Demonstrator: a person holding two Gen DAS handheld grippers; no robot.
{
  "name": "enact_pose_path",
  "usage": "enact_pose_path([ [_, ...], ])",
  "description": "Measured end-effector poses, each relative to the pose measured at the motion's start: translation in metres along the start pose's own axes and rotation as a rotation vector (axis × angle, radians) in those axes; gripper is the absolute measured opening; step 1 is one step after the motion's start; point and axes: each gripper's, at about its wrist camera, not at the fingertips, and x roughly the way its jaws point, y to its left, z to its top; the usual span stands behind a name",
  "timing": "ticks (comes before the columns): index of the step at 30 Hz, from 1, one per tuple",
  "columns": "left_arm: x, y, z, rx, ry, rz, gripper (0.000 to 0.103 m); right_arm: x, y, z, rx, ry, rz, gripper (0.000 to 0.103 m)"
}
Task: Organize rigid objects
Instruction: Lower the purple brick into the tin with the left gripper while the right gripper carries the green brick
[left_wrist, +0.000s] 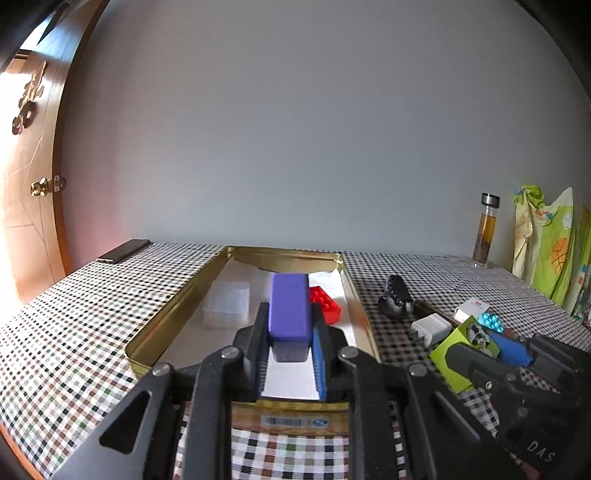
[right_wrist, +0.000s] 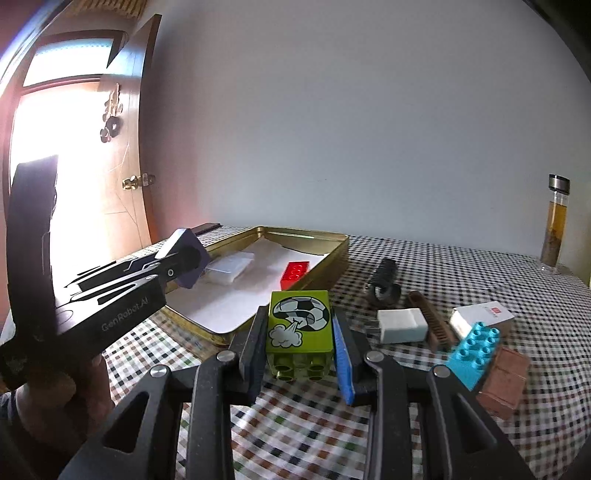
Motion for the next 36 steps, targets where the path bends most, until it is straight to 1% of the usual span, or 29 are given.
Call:
enact_pose_path([
  [6, 0.002, 0.004, -0.001, -0.001, 0.010, -0.001, 0.019, 0.006, 0.008, 0.000, -0.010, 0.009, 0.027, 0.034],
  [15, 0.004, 0.017, 0.000, -0.012, 0.016, 0.031, 0.019, 0.012, 0.019, 0.002, -0.021, 0.025, 0.072, 0.035],
  [23, 0.014, 0.026, 0.003, -0.030, 0.063, 0.038, 0.019, 0.017, 0.021, 0.005, -0.015, 0.052, 0.098, 0.034],
  [36, 0.019, 0.033, 0.003, -0.023, 0.096, 0.035, 0.019, 0.024, 0.034, 0.005, -0.030, 0.083, 0.140, 0.035],
])
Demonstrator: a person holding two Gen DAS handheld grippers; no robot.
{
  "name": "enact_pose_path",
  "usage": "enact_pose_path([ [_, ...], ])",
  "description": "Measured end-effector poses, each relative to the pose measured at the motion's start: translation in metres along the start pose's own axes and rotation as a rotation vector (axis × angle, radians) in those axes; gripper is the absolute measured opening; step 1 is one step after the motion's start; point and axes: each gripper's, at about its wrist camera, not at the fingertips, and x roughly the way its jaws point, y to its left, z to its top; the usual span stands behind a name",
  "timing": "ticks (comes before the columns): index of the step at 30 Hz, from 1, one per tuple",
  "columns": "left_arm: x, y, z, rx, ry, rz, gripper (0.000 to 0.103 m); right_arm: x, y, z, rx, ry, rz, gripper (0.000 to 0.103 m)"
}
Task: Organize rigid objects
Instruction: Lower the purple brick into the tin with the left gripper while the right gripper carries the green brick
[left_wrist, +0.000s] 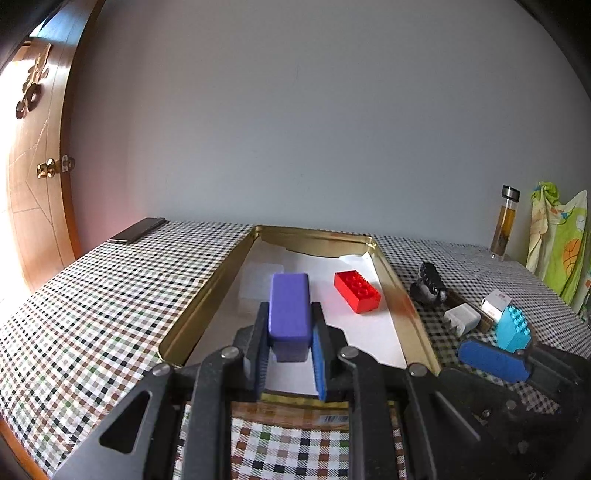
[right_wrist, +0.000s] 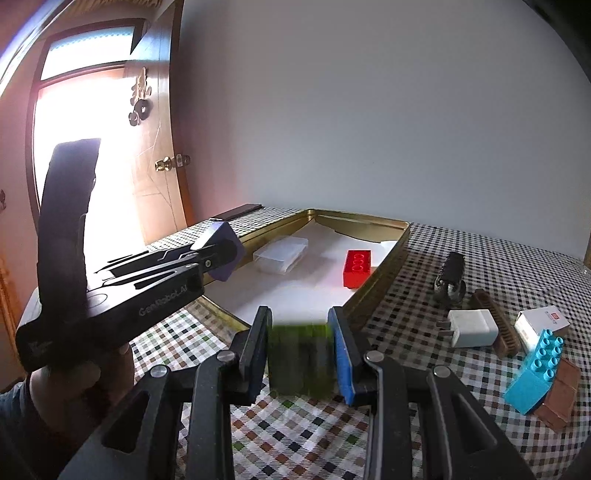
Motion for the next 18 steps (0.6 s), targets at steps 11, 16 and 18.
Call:
enact_pose_path([
  [11, 0.000, 0.006, 0.000, -0.018, 0.002, 0.017, 0.019, -0.005, 0.001, -0.004, -0.016, 0.021, -0.010, 0.034],
  [16, -0.002, 0.014, -0.001, -0.033, 0.005, 0.040, 0.019, -0.005, 0.009, -0.007, -0.032, 0.073, 0.052, 0.034],
  [18, -0.003, 0.016, -0.002, -0.036, 0.005, 0.036, 0.019, -0.003, 0.016, -0.011, -0.061, 0.094, 0.075, 0.034],
])
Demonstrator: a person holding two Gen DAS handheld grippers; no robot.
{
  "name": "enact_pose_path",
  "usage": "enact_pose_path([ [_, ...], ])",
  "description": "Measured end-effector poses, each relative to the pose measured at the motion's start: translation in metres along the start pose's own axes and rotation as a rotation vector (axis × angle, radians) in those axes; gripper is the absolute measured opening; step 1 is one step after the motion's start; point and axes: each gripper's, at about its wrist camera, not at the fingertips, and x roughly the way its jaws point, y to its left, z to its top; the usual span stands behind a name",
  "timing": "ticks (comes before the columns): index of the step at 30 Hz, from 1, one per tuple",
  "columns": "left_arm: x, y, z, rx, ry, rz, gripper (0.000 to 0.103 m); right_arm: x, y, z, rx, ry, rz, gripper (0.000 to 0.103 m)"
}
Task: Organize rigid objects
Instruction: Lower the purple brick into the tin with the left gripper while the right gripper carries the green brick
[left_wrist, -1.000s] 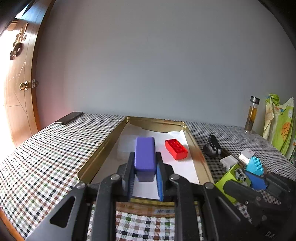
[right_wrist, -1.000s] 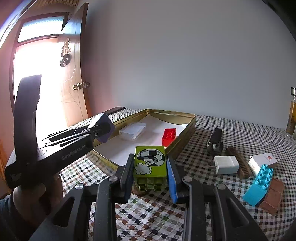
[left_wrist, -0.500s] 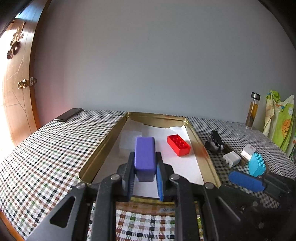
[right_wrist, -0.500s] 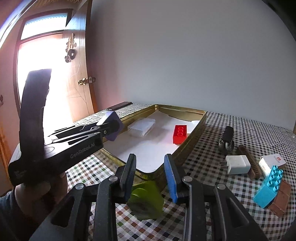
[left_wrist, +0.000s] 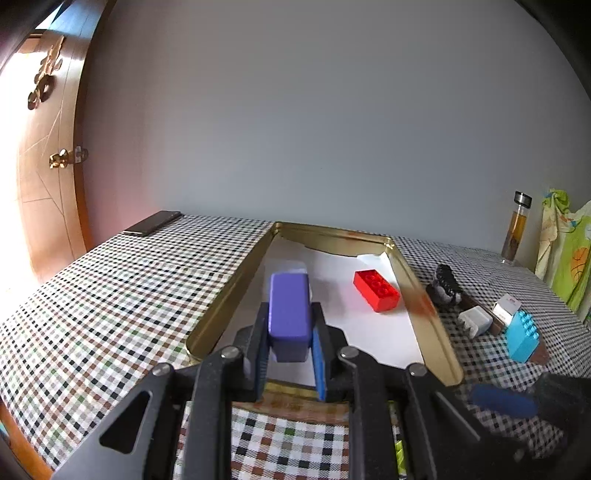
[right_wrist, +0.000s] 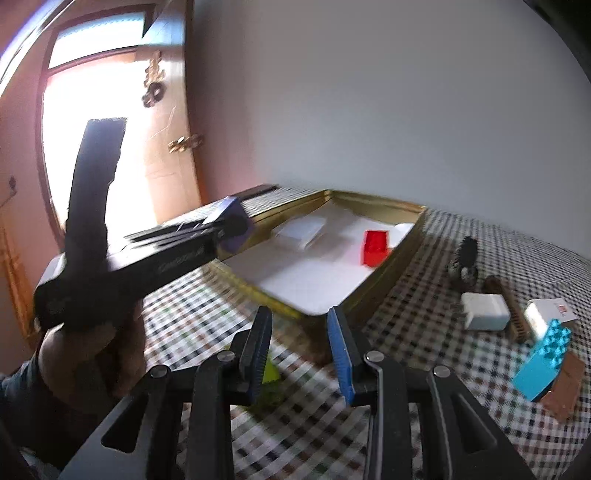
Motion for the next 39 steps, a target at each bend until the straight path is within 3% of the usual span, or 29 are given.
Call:
enact_pose_path([
  [5, -0.002, 0.000, -0.001, 0.004, -0.006, 0.000, 0.019, 0.013, 0.008, -0.007, -0.012, 0.071, 0.043, 0.034],
  [19, 0.000, -0.004, 0.000, 0.020, -0.003, 0.000, 0.019, 0.019, 0.011, -0.009, -0.010, 0.091, 0.116, 0.035],
  [25, 0.000, -0.005, -0.001, 0.023, -0.004, -0.001, 0.019, 0.016, 0.012, -0.010, -0.011, 0.092, 0.105, 0.039],
  [30, 0.000, -0.005, -0.001, 0.022, -0.002, -0.002, 0.019, 0.017, 0.015, -0.012, -0.031, 0.100, 0.105, 0.052],
  [34, 0.000, -0.005, -0.001, 0.020, 0.001, -0.003, 0.019, 0.022, 0.015, -0.014, -0.040, 0.130, 0.079, 0.052],
  [37, 0.001, -0.006, 0.000, 0.022, 0.004, -0.003, 0.019, 0.023, 0.012, -0.015, -0.029, 0.143, 0.096, 0.034],
  [39, 0.003, -0.008, 0.001, 0.031, 0.015, -0.007, 0.019, 0.017, 0.011, -0.012, -0.021, 0.123, 0.103, 0.034],
])
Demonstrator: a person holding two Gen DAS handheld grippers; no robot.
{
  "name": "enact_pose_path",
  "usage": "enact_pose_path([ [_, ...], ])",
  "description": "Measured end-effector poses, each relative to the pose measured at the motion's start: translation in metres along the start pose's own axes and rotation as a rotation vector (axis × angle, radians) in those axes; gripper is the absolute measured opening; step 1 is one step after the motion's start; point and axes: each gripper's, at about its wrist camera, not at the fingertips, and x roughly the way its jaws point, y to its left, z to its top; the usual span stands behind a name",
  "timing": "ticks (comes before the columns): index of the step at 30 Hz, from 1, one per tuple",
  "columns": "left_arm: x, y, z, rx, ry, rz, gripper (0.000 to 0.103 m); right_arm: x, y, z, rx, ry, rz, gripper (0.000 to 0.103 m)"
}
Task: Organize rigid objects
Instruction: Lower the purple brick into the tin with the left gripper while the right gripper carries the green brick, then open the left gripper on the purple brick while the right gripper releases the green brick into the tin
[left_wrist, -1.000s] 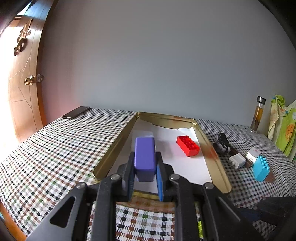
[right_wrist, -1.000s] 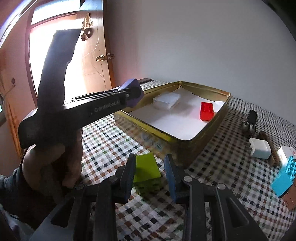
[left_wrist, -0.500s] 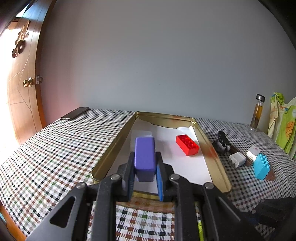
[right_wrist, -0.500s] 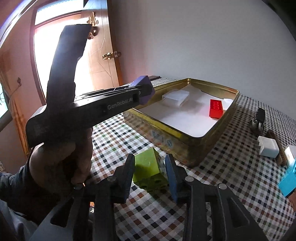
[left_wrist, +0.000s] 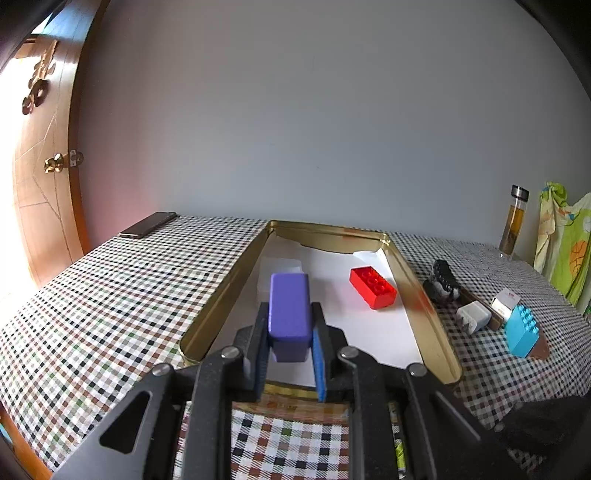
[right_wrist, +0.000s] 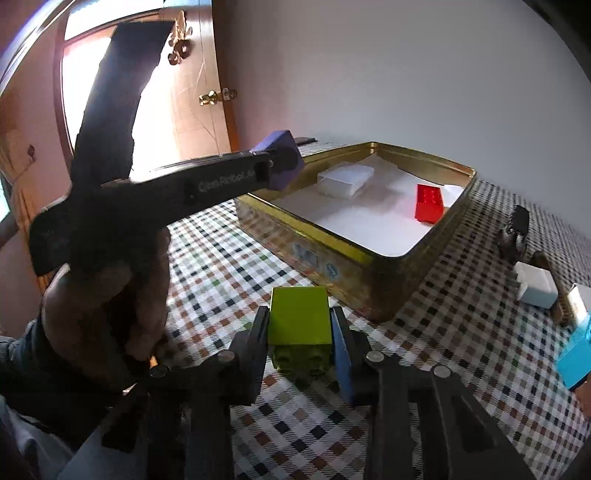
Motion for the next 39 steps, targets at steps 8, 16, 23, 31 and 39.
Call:
enact_pose_path([
  [8, 0.016, -0.013, 0.021, 0.047, 0.080, -0.075, 0.019, -0.033, -0.015, 0.047, 0.011, -0.112, -0.018, 0.034],
  [16, 0.059, -0.040, 0.043, 0.195, 0.246, -0.075, 0.019, 0.009, -0.059, 0.107, 0.070, -0.066, -0.138, 0.034],
  [23, 0.089, -0.048, 0.042, 0.274, 0.334, -0.043, 0.019, 0.045, -0.080, 0.114, 0.132, 0.001, -0.165, 0.035],
  [31, 0.103, -0.051, 0.036, 0.310, 0.365, 0.008, 0.040, 0.058, -0.079, 0.111, 0.154, -0.002, -0.132, 0.035],
  [39, 0.086, -0.060, 0.038, 0.299, 0.303, 0.035, 0.087, 0.036, -0.090, 0.101, 0.189, -0.070, -0.135, 0.067],
])
